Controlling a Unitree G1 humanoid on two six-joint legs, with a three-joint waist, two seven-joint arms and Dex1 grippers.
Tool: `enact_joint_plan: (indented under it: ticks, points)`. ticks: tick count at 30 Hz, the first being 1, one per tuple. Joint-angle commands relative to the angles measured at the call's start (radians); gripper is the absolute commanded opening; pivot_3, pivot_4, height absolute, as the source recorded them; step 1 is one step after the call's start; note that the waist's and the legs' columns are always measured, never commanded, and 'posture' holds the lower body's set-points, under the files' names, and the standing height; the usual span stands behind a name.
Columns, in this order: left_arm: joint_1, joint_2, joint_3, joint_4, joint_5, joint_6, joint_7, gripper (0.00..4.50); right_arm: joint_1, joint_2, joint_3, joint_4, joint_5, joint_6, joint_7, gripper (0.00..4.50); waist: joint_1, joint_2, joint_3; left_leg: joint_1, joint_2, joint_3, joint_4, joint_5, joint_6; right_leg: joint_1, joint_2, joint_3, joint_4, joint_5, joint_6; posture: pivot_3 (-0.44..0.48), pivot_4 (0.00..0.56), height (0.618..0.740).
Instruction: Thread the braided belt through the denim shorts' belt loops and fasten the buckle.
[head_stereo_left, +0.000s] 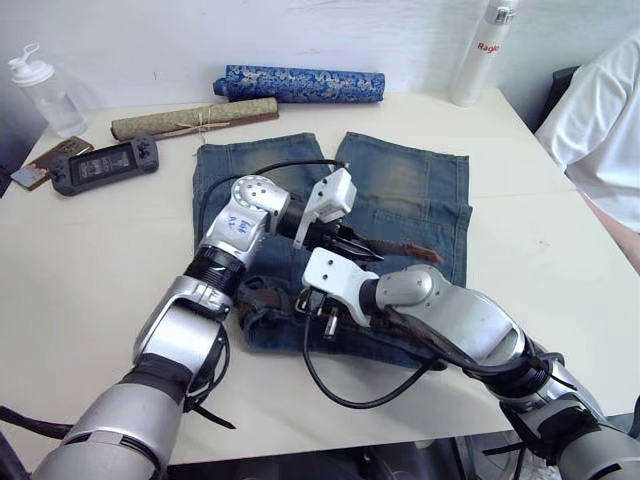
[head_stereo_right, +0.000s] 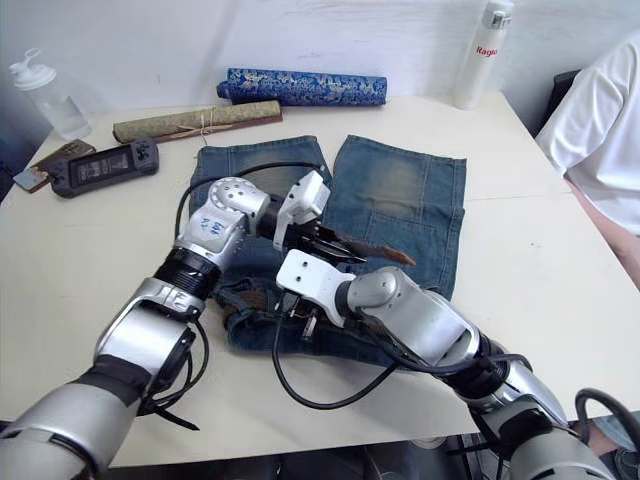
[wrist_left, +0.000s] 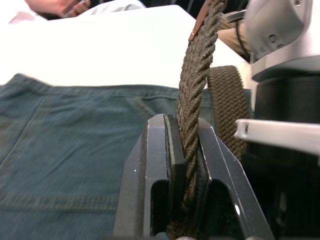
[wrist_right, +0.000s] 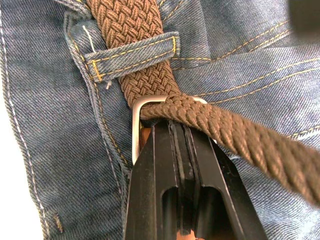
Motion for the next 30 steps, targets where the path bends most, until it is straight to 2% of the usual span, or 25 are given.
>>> enact_joint_plan:
  ticks: [1, 9, 12, 19, 22, 24, 30]
  points:
    - [-0.081, -0.085, 0.016, 0.043, 0.013, -0.079, -0.009, 0.0, 0.056, -0.003, 0.142, 0.086, 0.013, 0.045, 0.028, 0.07, 0.0, 0.0, 0.0, 0.0, 0.0, 0.0, 0.0, 0.0, 0.0, 0.0, 0.0, 0.0, 0.0, 0.0, 0.0, 0.0, 0.15, 0.645]
    - [-0.163, -0.219, 0.052, 0.175, 0.041, -0.134, 0.002, 0.0, 0.062, 0.001, 0.143, 0.076, 0.001, 0.039, 0.034, 0.07, 0.003, 0.001, 0.0, 0.002, 0.0, 0.0, 0.0, 0.0, 0.001, 0.004, 0.0, -0.001, -0.003, 0.001, 0.001, 0.0, 0.15, 0.645]
    - [-0.176, -0.255, 0.059, 0.203, 0.056, -0.157, -0.003, 0.0, 0.065, 0.001, 0.142, 0.074, -0.003, 0.035, 0.037, 0.07, 0.008, 0.002, 0.0, 0.013, -0.001, -0.002, -0.011, 0.001, 0.001, 0.018, 0.0, -0.004, -0.017, 0.003, 0.001, 0.0, 0.15, 0.645]
    - [-0.186, -0.346, 0.074, 0.207, 0.079, -0.173, -0.004, 0.0, 0.065, 0.003, 0.143, 0.07, -0.007, 0.034, 0.047, 0.07, 0.025, 0.003, -0.001, 0.014, -0.001, -0.001, -0.018, 0.005, 0.006, 0.02, 0.0, -0.004, -0.027, 0.011, 0.003, 0.0, 0.15, 0.645]
    - [-0.18, -0.352, 0.082, 0.203, 0.089, -0.174, -0.008, 0.0, 0.064, 0.004, 0.142, 0.073, -0.01, 0.034, 0.051, 0.07, 0.027, 0.003, -0.001, 0.018, -0.001, -0.001, -0.022, 0.006, 0.004, 0.024, 0.0, -0.004, -0.031, 0.012, 0.003, 0.0, 0.15, 0.645]
    - [-0.175, -0.341, 0.089, 0.204, 0.1, -0.182, -0.003, 0.0, 0.063, 0.005, 0.14, 0.076, -0.012, 0.033, 0.053, 0.07, 0.027, 0.003, -0.001, 0.028, -0.001, -0.001, -0.031, 0.008, 0.004, 0.034, 0.0, -0.006, -0.04, 0.014, 0.004, 0.0, 0.15, 0.645]
    - [-0.152, -0.219, 0.151, 0.185, 0.12, -0.191, 0.052, 0.0, 0.062, 0.001, 0.132, 0.092, -0.034, 0.017, 0.053, 0.07, 0.027, 0.003, -0.001, 0.028, -0.001, -0.001, -0.035, 0.011, 0.005, 0.037, 0.0, -0.007, -0.05, 0.021, 0.006, 0.0, 0.15, 0.645]
